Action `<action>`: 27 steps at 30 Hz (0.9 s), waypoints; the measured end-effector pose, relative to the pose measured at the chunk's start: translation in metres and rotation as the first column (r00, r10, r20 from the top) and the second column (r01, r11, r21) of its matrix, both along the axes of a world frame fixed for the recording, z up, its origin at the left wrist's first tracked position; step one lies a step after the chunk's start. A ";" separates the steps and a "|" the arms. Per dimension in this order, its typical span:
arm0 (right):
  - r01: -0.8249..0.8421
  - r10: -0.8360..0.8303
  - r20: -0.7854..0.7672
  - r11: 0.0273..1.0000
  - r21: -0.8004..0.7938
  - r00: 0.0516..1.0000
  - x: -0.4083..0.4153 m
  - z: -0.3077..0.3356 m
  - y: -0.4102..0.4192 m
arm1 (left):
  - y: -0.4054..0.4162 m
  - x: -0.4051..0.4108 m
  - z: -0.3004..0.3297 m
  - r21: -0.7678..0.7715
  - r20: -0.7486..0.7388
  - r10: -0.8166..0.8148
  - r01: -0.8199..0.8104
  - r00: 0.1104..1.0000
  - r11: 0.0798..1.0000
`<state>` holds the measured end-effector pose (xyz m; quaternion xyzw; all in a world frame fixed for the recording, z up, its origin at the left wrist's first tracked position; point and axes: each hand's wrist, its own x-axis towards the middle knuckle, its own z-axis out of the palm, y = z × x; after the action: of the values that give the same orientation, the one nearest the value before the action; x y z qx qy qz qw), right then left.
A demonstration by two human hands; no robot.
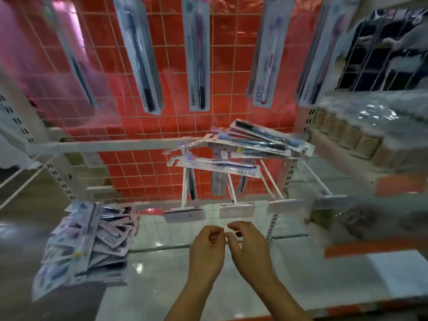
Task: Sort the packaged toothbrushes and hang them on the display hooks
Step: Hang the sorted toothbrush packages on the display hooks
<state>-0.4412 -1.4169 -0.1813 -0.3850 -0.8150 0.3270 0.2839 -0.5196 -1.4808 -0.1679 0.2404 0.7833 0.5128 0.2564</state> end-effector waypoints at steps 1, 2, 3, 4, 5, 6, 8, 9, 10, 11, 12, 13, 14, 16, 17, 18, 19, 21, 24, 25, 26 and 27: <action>-0.005 0.005 0.014 1.000 0.004 1.000 0.005 0.010 -0.005 | -0.007 0.003 0.008 -0.032 -0.023 -0.016 0.015 1.000 0.999; -0.008 0.008 0.030 1.000 0.015 1.000 0.010 0.021 -0.010 | -0.014 0.006 0.016 -0.081 -0.055 -0.042 0.038 0.998 0.996; -0.015 0.014 0.051 0.999 0.029 0.999 0.014 0.031 -0.015 | -0.020 0.009 0.025 -0.135 -0.089 -0.079 0.066 0.993 0.989; -0.025 0.022 0.079 0.999 0.038 0.997 0.019 0.042 -0.019 | -0.025 0.011 0.034 -0.180 -0.121 -0.118 0.095 0.986 0.979; -0.037 0.031 0.109 0.998 0.047 0.994 0.023 0.052 -0.024 | -0.030 0.014 0.042 -0.214 -0.147 -0.158 0.125 0.976 0.969; -0.046 0.039 0.139 0.998 0.048 0.990 0.028 0.062 -0.028 | -0.035 0.016 0.052 -0.242 -0.170 -0.194 0.150 0.966 0.959; -0.061 0.052 0.162 0.997 0.051 0.985 0.036 0.081 -0.033 | -0.043 0.019 0.072 -0.292 -0.224 -0.254 0.184 0.941 0.939; -0.065 0.054 0.169 0.996 0.058 0.984 0.039 0.089 -0.034 | -0.045 0.020 0.082 -0.310 -0.259 -0.276 0.191 0.925 0.931; -0.066 0.054 0.184 0.996 0.062 0.981 0.042 0.097 -0.034 | -0.046 0.020 0.092 -0.326 -0.292 -0.293 0.193 0.911 0.925; -0.067 0.053 0.198 0.996 0.066 0.979 0.045 0.106 -0.034 | -0.047 0.020 0.102 -0.335 -0.319 -0.303 0.192 0.898 0.923; -0.062 0.046 0.203 0.995 0.073 0.978 0.046 0.114 -0.032 | -0.046 0.020 0.112 -0.336 -0.343 -0.309 0.191 0.887 0.922; -0.052 0.034 0.198 0.995 0.084 0.980 0.048 0.121 -0.028 | -0.044 0.019 0.121 -0.337 -0.366 -0.318 0.194 0.874 0.921; -0.038 0.021 0.189 0.995 0.089 0.982 0.048 0.127 -0.024 | -0.042 0.018 0.129 -0.336 -0.390 -0.327 0.198 0.861 0.921; -0.019 0.003 0.169 0.995 0.094 0.986 0.048 0.137 -0.011 | -0.033 0.014 0.142 -0.318 -0.412 -0.326 0.201 0.851 0.927; -0.014 -0.002 0.171 0.995 0.094 0.985 0.046 0.140 -0.003 | -0.028 0.011 0.149 -0.302 -0.416 -0.315 0.197 0.853 0.933; -0.010 -0.008 0.184 0.996 0.093 0.983 0.044 0.142 0.007 | -0.021 0.007 0.153 -0.288 -0.419 -0.303 0.191 0.856 0.938; -0.007 -0.014 0.193 0.994 0.108 0.981 0.040 0.144 0.019 | -0.014 0.003 0.157 -0.275 -0.420 -0.292 0.186 0.860 0.943; 0.003 -0.029 0.179 0.990 0.144 0.983 0.032 0.147 0.044 | 0.003 -0.006 0.161 -0.263 -0.403 -0.276 0.179 0.873 0.948; 0.010 -0.041 0.161 0.983 0.185 0.986 0.019 0.148 0.081 | 0.031 -0.019 0.159 -0.278 -0.370 -0.247 0.147 0.896 0.949; 0.002 -0.037 0.163 0.978 0.209 0.986 0.015 0.146 0.094 | 0.040 -0.022 0.157 -0.284 -0.356 -0.233 0.133 0.905 0.950; -0.008 -0.035 0.175 0.972 0.237 0.984 0.010 0.143 0.107 | 0.049 -0.025 0.154 -0.289 -0.339 -0.216 0.118 0.916 0.950; -0.018 -0.036 0.199 0.964 0.265 0.979 0.004 0.141 0.119 | 0.057 -0.027 0.151 -0.290 -0.320 -0.200 0.105 0.926 0.951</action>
<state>-0.4372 -1.2978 -0.0408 -0.3784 -0.8743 0.1727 0.2500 -0.5468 -1.4240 -0.0168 0.3504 0.8568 0.3305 0.1842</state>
